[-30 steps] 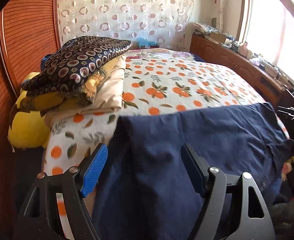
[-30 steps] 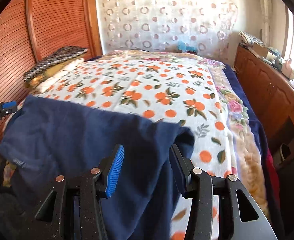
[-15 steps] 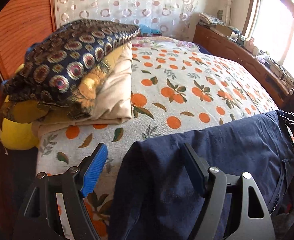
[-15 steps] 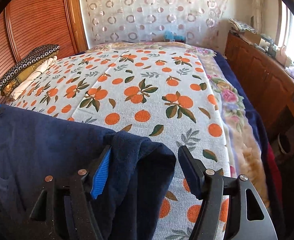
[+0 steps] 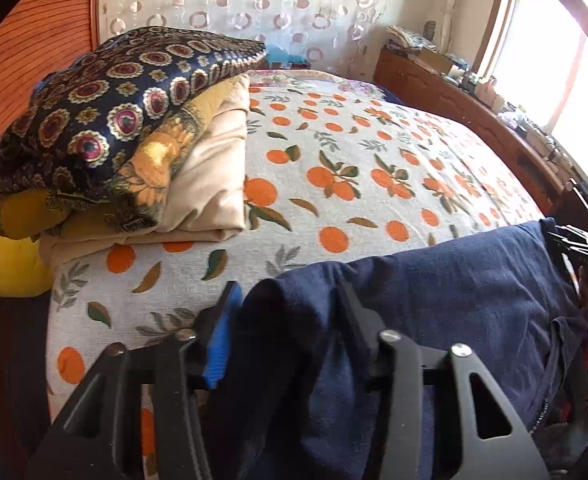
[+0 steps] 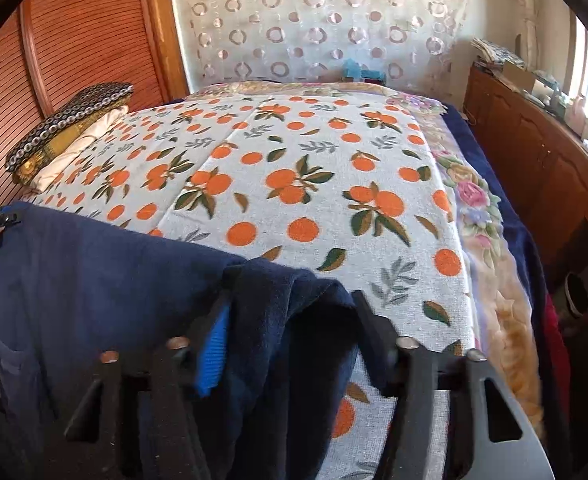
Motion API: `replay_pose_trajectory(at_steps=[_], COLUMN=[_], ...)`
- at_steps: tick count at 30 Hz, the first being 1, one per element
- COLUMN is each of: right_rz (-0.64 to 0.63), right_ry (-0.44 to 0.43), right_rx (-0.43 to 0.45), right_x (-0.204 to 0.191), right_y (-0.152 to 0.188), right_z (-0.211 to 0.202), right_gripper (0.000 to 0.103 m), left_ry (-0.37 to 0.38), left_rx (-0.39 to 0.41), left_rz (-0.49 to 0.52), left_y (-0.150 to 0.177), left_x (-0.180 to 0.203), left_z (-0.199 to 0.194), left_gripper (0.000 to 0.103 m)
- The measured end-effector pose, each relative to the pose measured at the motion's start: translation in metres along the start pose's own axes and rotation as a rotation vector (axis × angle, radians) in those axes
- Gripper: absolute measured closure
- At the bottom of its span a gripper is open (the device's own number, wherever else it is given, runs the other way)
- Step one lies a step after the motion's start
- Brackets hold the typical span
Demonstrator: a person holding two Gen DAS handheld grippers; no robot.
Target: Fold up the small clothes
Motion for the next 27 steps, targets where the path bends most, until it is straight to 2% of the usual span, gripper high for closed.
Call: replay_pose_trajectory(at_steps=[2,4,6,9,12,17,22,27], right_rz=[-0.016,-0.030,-0.040,-0.048,-0.025,0.008,-0.036,-0.078], right_ry=[-0.008,-0.020,-0.021,-0.017,-0.033,-0.020,0.002,0.018], right_rx=[-0.001,-0.005,-0.006,0.023,0.092,0.273,0.384,0.487], right_x=[-0.005,-0.011,-0.016,-0.022,-0.025,-0.022,-0.034,-0.043], right_y=[0.002,0.003,0.004,0.007,0.010,0.010,0.012,0.017], right_z=[-0.001,-0.002,-0.003,-0.011,-0.034,-0.105,-0.166,-0.230], right_gripper=[0.068,0.080,0.087,0.090,0.090,0.091,0.091,0.091], left_ry=[0.006,0.031,0.019,0.010,0.043,0.048,0.058,0.063], left_rx=[-0.002,-0.004,0.008,0.043,0.117,0.255,0.397,0.504], left_rz=[-0.001,0.002,0.016,0.028,0.038,0.081,0.148,0.198], left_y=[0.000,0.001,0.001,0.003,0.005,-0.001,-0.007,-0.010], left_x=[0.000,0.003,0.008,0.017,0.030,0.054,0.081,0.098], left_z=[0.000,-0.001,-0.003,-0.016,-0.047,-0.111,-0.178,-0.234], left_gripper=[0.065,0.080,0.089,0.093,0.093,0.094,0.094,0.094])
Point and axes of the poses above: each gripper's, at about its wrist camera, not at the fingertips, and z roughly the way its jaws point, x to its right, y to its underside, the point moved 8 cm from there along z, roughly the way its jaws point, and after that the axes turned 13 degrees about -x, right-handed, at the moved point
